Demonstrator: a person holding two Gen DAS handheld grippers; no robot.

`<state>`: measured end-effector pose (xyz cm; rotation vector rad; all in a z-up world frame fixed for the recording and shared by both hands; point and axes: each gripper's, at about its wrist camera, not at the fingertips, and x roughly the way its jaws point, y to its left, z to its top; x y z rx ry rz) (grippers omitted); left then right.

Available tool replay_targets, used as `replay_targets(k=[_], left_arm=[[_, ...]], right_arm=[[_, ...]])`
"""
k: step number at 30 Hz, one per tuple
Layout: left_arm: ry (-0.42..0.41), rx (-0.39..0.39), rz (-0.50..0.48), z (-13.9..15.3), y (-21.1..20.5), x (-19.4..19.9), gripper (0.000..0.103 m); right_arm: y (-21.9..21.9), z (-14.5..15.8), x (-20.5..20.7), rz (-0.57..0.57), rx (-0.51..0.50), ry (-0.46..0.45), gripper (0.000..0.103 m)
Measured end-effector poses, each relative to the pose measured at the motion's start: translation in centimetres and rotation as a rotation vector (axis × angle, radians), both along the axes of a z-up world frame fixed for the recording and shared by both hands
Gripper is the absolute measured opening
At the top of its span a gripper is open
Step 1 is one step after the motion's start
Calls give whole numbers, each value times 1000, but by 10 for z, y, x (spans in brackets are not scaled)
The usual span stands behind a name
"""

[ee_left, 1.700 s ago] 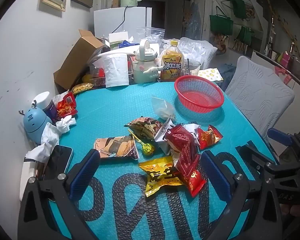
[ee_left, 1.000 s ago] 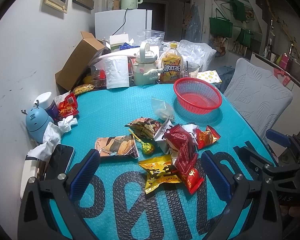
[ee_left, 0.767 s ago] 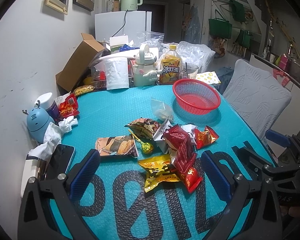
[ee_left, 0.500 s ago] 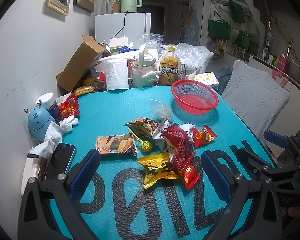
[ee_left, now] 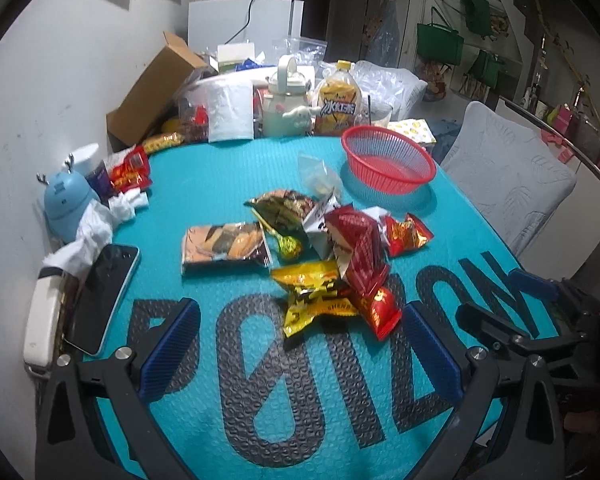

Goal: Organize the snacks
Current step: 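Move both tools toward the pile of snack packets, then grasp the small red packet with the right tool while the left tool grasps the yellow HUA packet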

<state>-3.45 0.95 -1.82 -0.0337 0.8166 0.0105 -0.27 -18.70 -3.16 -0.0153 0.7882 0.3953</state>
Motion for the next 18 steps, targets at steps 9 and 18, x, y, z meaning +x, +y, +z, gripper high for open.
replay_targets(k=[9,18], left_arm=[[39,-6,31,-25,16,4,102],[81,-30,59,-45,37,18,102]], right_arm=[[17,-34,12,63,32,75,103],[37,-55,35,142,38,139,91]])
